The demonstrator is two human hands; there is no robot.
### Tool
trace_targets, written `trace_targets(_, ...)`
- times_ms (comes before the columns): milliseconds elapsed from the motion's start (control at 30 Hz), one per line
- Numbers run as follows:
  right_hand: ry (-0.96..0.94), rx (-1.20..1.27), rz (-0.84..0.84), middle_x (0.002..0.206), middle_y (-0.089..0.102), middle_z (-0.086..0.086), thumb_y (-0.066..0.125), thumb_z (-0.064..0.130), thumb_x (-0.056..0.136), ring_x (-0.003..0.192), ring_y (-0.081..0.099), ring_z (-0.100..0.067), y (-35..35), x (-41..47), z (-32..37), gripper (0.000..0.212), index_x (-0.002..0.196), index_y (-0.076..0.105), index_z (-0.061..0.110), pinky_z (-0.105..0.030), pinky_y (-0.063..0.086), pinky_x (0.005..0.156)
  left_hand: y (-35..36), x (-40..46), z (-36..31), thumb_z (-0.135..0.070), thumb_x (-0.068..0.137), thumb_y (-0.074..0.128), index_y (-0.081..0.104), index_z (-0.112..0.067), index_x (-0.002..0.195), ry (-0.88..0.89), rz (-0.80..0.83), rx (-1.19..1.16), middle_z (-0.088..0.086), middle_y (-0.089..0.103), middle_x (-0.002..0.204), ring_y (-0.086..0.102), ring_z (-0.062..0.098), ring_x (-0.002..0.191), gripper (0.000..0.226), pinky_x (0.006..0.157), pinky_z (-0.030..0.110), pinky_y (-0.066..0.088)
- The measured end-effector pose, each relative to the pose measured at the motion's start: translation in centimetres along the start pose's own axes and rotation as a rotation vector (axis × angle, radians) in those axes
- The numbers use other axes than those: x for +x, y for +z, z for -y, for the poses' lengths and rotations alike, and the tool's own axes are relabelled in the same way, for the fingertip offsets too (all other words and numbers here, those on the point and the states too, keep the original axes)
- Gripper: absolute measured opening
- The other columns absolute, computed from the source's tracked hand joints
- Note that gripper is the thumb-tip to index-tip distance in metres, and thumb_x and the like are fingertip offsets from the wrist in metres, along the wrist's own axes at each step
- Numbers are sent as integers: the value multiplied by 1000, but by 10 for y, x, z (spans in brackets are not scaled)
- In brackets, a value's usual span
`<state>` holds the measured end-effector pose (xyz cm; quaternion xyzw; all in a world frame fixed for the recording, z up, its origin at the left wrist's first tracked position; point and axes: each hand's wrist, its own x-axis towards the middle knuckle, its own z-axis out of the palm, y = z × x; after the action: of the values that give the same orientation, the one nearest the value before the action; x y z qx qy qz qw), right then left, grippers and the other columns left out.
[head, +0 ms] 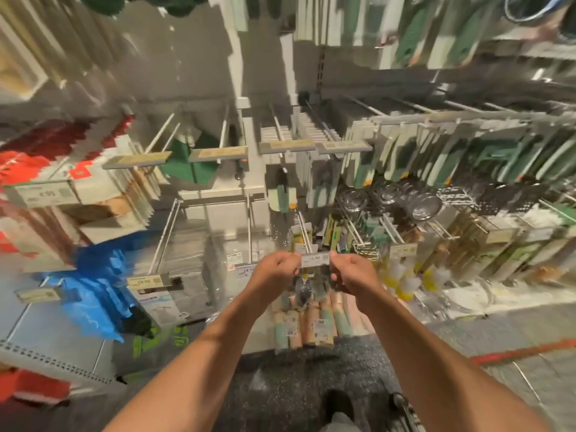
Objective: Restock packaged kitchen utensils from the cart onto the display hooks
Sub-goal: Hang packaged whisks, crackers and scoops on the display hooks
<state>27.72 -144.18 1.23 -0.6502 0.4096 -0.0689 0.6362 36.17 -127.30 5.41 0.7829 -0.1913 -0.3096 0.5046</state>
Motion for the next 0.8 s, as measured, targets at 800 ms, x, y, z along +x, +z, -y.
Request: trace_targets(800, 441, 378, -691, 95, 70, -7, 65, 49, 98, 78, 64, -18, -322, -257, -307, 39, 93, 69, 10, -29, 51, 70, 366, -114, 5, -57, 98, 58, 66, -24, 84, 93, 513, 575, 6, 73, 90, 65, 21, 76, 36, 75, 33, 49)
